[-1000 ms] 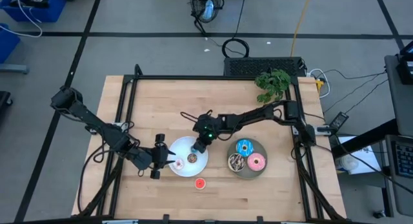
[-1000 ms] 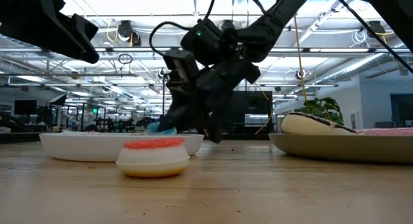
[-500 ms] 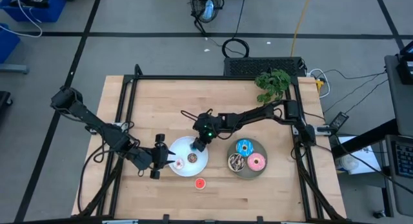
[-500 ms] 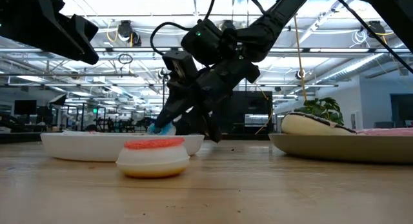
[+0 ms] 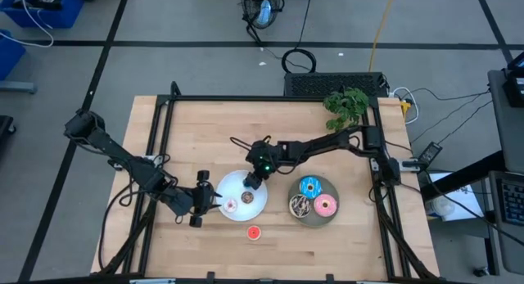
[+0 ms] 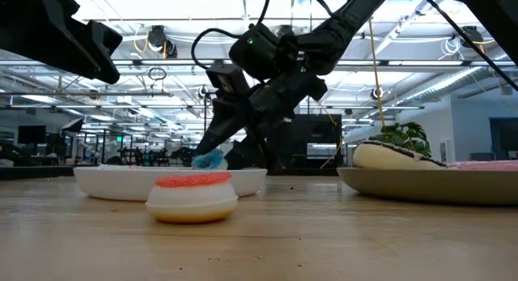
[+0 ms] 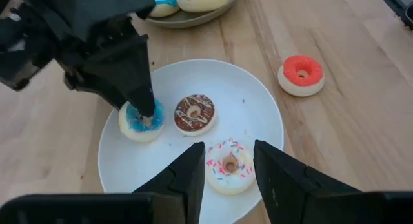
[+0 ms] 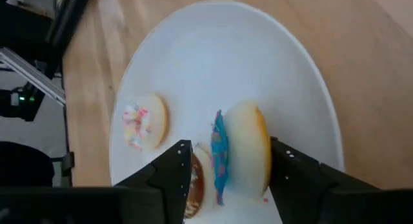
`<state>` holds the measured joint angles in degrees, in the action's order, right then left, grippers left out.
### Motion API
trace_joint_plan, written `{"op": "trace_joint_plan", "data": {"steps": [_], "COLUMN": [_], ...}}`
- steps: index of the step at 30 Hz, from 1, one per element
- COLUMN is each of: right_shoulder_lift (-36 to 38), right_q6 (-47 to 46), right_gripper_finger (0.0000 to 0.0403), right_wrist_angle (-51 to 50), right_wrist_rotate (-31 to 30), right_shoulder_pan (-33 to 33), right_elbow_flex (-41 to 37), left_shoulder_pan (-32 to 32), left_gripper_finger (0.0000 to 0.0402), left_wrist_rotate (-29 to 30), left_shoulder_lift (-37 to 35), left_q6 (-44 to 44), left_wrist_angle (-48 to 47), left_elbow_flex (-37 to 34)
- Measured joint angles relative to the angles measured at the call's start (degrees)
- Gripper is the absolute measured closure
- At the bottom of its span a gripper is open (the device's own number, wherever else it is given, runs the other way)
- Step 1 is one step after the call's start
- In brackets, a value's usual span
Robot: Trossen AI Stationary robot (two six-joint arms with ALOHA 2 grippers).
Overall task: Pick & Place donuts
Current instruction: Put the small blue donut on the white plate, then put the small orange donut on the white plate
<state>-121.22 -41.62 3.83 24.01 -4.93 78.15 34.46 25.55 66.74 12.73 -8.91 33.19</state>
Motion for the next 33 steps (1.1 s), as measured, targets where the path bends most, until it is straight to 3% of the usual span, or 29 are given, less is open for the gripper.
{"op": "trace_joint_plan", "data": {"steps": [8, 24, 33], "right_shoulder_lift": [2.94, 5.98, 11.63], "right_q6": [2.73, 8.25, 15.00], "right_gripper_finger": [0.0225, 0.0225, 0.0225], "right_wrist_angle": [-3.44, -7.50, -14.53], "right_wrist_rotate": [-4.47, -6.32, -15.66], "right_shoulder_pan": [-0.35, -1.70, -1.75], "right_elbow_flex": [0.02, 0.02, 0.01], "left_shoulder_pan": [0.01, 0.02, 0.02], "left_gripper_finger": [0.0268, 0.0268, 0.0268], "left_wrist_rotate": [-0.09, -0.55, -0.58], "left_shoulder_lift": [0.00, 0.00, 0.00], "left_q6": [0.18, 1.34, 1.32], "left_wrist_angle": [-0.02, -0.05, 0.04], "left_elbow_flex": [0.00, 0.00, -0.01]}}
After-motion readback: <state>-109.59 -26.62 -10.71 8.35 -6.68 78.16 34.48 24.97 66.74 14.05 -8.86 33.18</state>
